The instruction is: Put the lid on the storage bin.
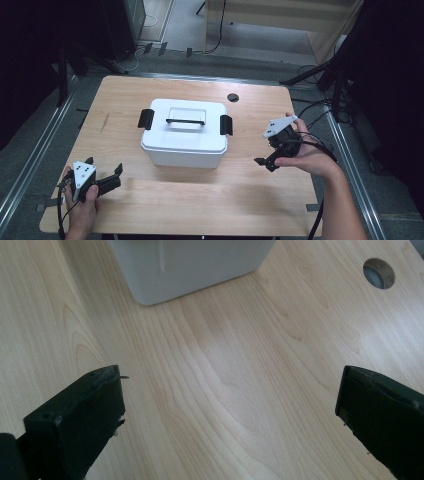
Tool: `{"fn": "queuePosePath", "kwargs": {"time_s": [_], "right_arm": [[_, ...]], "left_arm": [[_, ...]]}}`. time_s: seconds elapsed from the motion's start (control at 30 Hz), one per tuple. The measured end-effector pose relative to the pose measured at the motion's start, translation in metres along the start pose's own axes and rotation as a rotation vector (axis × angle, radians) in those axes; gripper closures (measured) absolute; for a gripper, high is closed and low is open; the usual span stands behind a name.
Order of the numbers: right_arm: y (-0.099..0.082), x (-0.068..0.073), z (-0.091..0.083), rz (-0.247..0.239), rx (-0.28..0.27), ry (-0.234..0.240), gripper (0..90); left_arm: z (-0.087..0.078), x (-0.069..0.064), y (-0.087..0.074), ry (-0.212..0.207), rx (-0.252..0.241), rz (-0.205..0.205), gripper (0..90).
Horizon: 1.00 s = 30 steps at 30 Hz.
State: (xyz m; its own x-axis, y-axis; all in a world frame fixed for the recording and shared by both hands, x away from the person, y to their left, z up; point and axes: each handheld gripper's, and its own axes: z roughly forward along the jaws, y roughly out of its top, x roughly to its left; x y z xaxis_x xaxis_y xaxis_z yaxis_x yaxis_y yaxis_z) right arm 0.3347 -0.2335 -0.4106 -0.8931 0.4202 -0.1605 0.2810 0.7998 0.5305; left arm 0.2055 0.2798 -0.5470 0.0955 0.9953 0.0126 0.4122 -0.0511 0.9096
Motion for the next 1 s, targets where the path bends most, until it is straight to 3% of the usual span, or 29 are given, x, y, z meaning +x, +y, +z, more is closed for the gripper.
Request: {"fn": "queuePosePath", "kwargs": {"time_s": [0.33,0.8,1.0], "right_arm": [[-0.029,0.011,0.009,0.065,-0.040,-0.045,0.0],[-0.068,0.024,0.022,0.142,-0.078,-0.070,0.0],[-0.085,0.030,0.025,0.186,-0.126,-0.095,0.0]], "left_arm": [[0.000,0.000,0.000,0.001,0.000,0.000,5.8],[0.000,0.000,0.000,0.001,0.000,0.000,5.8],[0.000,0.000,0.000,0.002,0.000,-0.001,5.8]]}}
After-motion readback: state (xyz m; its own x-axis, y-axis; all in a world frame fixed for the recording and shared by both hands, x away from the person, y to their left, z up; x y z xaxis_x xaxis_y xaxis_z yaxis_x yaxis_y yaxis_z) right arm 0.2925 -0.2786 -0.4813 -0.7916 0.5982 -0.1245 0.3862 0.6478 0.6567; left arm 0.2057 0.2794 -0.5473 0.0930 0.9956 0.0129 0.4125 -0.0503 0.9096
